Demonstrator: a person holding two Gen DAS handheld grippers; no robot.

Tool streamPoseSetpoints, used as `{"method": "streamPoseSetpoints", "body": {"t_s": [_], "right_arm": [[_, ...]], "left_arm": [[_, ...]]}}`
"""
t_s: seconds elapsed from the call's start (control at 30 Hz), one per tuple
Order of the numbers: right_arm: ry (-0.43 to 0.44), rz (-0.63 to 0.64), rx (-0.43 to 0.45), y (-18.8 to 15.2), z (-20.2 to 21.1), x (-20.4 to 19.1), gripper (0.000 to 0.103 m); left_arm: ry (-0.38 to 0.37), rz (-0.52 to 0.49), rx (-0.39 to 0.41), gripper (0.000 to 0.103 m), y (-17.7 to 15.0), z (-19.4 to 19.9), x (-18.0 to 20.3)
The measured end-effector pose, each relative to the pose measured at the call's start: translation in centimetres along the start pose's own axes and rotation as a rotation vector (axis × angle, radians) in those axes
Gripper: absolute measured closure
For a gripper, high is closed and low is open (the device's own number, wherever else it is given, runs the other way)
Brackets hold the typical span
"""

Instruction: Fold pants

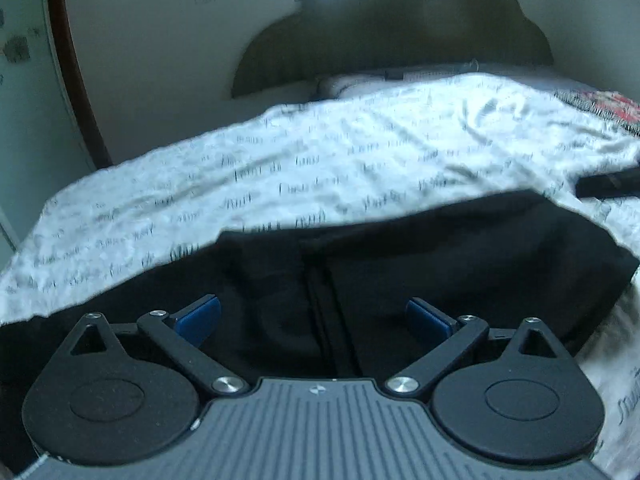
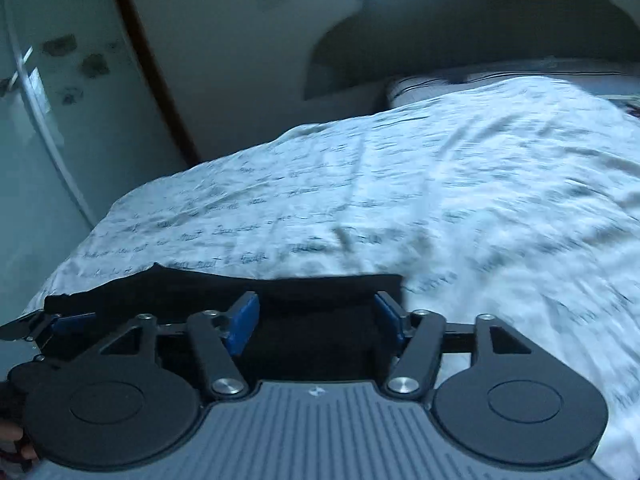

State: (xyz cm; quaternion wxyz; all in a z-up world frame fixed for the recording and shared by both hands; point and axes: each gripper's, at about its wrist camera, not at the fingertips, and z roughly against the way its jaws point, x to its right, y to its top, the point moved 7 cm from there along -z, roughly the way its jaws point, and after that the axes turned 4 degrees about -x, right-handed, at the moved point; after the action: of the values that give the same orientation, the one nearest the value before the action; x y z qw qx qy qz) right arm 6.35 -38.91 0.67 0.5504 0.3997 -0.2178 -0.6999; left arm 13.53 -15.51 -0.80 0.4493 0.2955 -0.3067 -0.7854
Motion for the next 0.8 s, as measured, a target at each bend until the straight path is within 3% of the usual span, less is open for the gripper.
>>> {"method": "streamPoseSetpoints", "body": {"t_s": [0.03,0.07,0.1,0.13,0.2,0.27,0.3,0.33,0.37,0.47,0.5,0.57,0.67,0.8], "right_arm": [[-0.037,-0.018,0.014,-0.4,0.8,0.9,0.039],[-0.134,-0.007,0.039,-1.1,2.5,2.4,0.039],[-0.134,-0.007,0.039,-1.1,2.5,2.4,0.039],[-0.195,0.083,0.007,-1.9,3.8,3.0,0.039],[-0.181,0.145,-0.009,-2.5,4.4,2.6,0.038],[-0.143,0.27,-0.028,-3.9,5.3,1.0,0.038],[-0.139,0.397,-0.004,-5.3,5.4,-0.7,0.038],[-0.139,0.397,-0.004,-5.3,5.4,-0.7,0.038],[-0.135,0.495,-0.02,-6.3,4.7,-1.7,0.039],[-0.14,0.518,-0.047,-6.7,3.5,-1.7,0.04],[-0.127,0.52,-0.049,-6.7,2.9,-1.6,0.045],[-0.096,0.495,-0.05,-6.5,2.1,-1.2,0.081],[-0.082,0.465,-0.06,-6.3,2.3,-0.8,0.096],[-0.111,0.472,-0.109,-7.3,3.8,-0.4,0.1]], "left_arm": [[-0.014,0.003,0.007,0.002,0.6,0.1,0.1],[-0.033,0.004,0.011,0.002,1.2,0.2,0.2],[-0.054,0.001,0.016,0.002,1.9,0.3,0.5],[-0.068,-0.005,0.022,0.002,2.7,0.1,1.0],[-0.082,-0.022,0.027,0.002,3.9,-0.3,2.2],[-0.107,-0.032,0.028,0.002,5.0,-0.9,3.8],[-0.126,-0.037,0.025,0.002,5.4,-1.2,4.8],[-0.143,-0.041,0.016,0.002,5.8,-1.7,5.7],[-0.159,-0.045,0.005,0.002,6.1,-2.3,6.6],[-0.194,-0.063,-0.035,0.002,6.6,-4.0,9.1],[-0.2,-0.066,-0.05,0.002,6.7,-4.6,9.7],[-0.202,-0.066,-0.077,0.002,7.0,-5.6,10.6],[-0.164,-0.101,-0.112,0.002,7.1,-7.3,12.1],[-0.084,-0.12,-0.095,0.0,7.0,-9.2,13.1]]}}
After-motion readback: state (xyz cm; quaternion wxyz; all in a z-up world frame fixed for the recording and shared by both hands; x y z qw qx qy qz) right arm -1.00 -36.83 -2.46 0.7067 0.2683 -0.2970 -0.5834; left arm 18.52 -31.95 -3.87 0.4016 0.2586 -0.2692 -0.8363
